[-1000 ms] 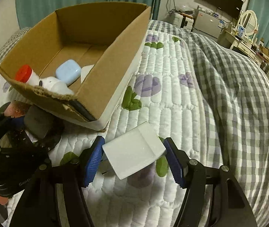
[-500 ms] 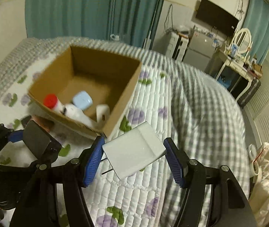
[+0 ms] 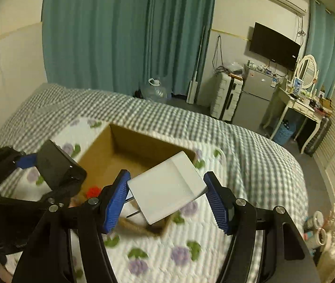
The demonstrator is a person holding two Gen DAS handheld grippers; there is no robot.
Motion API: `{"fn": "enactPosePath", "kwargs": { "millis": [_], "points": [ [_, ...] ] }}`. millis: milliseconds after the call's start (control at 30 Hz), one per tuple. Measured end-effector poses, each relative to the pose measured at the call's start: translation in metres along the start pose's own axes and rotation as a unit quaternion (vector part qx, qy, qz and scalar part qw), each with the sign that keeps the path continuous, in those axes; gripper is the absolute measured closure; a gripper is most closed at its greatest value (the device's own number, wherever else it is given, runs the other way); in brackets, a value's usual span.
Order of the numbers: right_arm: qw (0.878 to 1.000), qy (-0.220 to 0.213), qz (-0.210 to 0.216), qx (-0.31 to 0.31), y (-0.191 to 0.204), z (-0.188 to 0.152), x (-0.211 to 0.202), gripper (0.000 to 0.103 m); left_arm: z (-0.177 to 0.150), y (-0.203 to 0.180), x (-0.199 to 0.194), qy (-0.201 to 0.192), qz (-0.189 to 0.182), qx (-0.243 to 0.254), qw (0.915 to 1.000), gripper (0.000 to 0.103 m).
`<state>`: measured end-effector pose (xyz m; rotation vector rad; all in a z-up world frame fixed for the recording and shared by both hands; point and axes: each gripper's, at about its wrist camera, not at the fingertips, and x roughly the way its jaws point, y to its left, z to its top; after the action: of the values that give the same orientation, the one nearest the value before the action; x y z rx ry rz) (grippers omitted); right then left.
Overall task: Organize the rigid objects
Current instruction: 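Grasp the grey UGREEN power bank with the left tool, then drop the power bank and white charger into the box, opening both tools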
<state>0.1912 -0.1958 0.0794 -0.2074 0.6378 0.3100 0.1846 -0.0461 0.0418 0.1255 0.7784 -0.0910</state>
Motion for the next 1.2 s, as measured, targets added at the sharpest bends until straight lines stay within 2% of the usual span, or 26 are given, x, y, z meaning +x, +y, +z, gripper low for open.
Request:
{"fn": "enactPosePath", "kwargs": {
  "millis": [133,267,467,567,667,800,833,933,1167,1200],
  "points": [
    [1.0,0.004,0.007,0.013,0.002,0.01,0.04,0.039,0.004,0.001,0.047,0.011,-0.002,0.017,0.9998,0.036],
    [0.999,0.016,0.008,0.026,-0.006,0.006,0.082,0.039,0.001,0.0,0.094,0.027,-0.004,0.032,0.9991,0.036],
    [0.999,0.03,0.018,0.039,-0.015,-0.007,0.124,0.039,-0.003,0.006,0.128,0.048,-0.014,0.016,0.9986,0.035],
    [0.999,0.027,0.02,0.035,-0.018,-0.011,0.13,0.039,-0.006,0.006,0.131,0.054,-0.023,0.016,0.9981,0.035],
    [0.999,0.026,0.021,0.04,-0.02,-0.014,0.136,0.039,-0.01,-0.001,0.132,0.061,-0.012,0.042,0.9972,0.035],
    [0.998,0.028,0.022,0.047,-0.022,-0.015,0.137,0.039,-0.012,-0.002,0.128,0.07,-0.014,0.039,0.9967,0.033],
    [0.998,0.028,0.023,0.047,-0.022,-0.014,0.138,0.039,-0.012,-0.002,0.124,0.066,-0.011,0.038,0.997,0.032],
    [0.998,0.031,0.02,0.048,-0.023,-0.013,0.138,0.039,-0.005,0.001,0.106,0.032,0.012,0.042,0.9985,0.023],
    [0.996,0.048,0.025,0.065,-0.016,-0.011,0.15,0.038,0.003,0.017,0.075,0.014,0.016,0.035,0.9991,0.023],
    [0.996,0.046,0.029,0.066,-0.014,-0.01,0.15,0.035,0.003,0.018,0.069,0.009,0.018,0.034,0.9992,0.023]
  ]
}}
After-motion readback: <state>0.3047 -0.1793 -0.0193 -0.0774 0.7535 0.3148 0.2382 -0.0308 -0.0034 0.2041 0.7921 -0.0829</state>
